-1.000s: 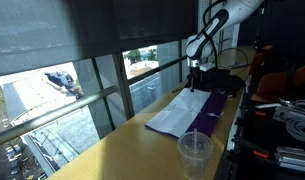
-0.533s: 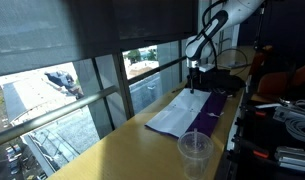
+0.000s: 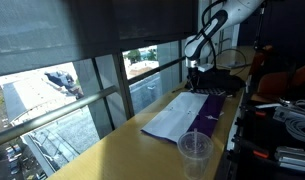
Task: Close the purple folder.
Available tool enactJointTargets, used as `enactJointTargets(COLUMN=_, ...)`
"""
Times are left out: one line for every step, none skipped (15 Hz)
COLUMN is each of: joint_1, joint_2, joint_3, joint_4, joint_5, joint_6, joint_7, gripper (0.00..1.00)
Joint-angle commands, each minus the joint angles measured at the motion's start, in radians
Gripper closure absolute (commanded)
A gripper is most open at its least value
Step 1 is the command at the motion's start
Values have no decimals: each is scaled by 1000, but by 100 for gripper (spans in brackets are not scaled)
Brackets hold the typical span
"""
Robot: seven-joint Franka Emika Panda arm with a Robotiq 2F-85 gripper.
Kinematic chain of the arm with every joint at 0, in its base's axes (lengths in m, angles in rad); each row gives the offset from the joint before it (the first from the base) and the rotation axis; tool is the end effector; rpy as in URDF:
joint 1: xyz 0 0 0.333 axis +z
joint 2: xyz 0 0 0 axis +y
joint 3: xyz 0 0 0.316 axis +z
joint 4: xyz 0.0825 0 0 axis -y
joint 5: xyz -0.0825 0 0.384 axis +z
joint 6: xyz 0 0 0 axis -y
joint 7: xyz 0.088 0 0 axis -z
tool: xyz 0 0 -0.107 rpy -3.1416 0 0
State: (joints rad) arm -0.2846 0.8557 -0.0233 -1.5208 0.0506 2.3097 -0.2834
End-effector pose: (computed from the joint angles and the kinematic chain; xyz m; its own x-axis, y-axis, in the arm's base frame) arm 0.6670 -0.2086 0.1455 0.9969 -0.0512 -0.0591 -0.0534 -0.9979 -0.0354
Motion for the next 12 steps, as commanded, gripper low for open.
enactJointTargets(joint_1=-15, joint_2=7, joint_3=19, joint_4=34, joint_5=23, joint_6=-27, joint_7=-19, gripper=100)
enactJointTargets(joint_1=-16, joint_2=6, joint_3=20, joint_4=37, joint_5=24, joint_6=-27, joint_7=-19, gripper=100)
enactJointTargets(joint_1=-17, joint_2=6, joint_3=20, joint_4=41, joint_5=26, joint_6=-28, joint_7=-20, gripper=100)
enactJointTargets(joint_1=-18, joint_2=6, joint_3=21, joint_4=44, joint_5=28, joint_6=-29, joint_7=-20, gripper=100)
enactJointTargets(joint_1=-20, joint_2=5, joint_3=22, joint_4=46, joint_5=34, joint_6=-30, joint_7=-22, gripper=100)
enactJointTargets(joint_1=-21, joint_2=1, joint_3=23, joint_4=45, joint_5=40, joint_6=-31, joint_7=-24, gripper=100)
enactJointTargets(joint_1=-23, joint_2=-4, joint_3=24, joint_4=40, joint_5=42, joint_6=-30, joint_7=-29, gripper=100)
enactJointTargets(joint_1=-25, joint_2=-11, joint_3=26, joint_4=32, joint_5=46, joint_6=-29, joint_7=-35, gripper=74)
enactJointTargets(joint_1=-33, joint_2=-18, joint_3=32, joint_4=26, joint_5=54, joint_6=-30, joint_7=-47, gripper=72)
enactJointTargets(joint_1=-39, joint_2=-22, joint_3=36, joint_4=23, joint_5=63, joint_6=-32, joint_7=-58, gripper=66)
enactJointTargets(joint_1=-44, joint_2=-25, joint_3=39, joint_4=21, joint_5=71, joint_6=-34, joint_7=-67, gripper=60)
enactJointTargets(joint_1=-50, joint_2=-28, joint_3=41, joint_4=21, joint_5=81, joint_6=-40, joint_7=-74, gripper=51)
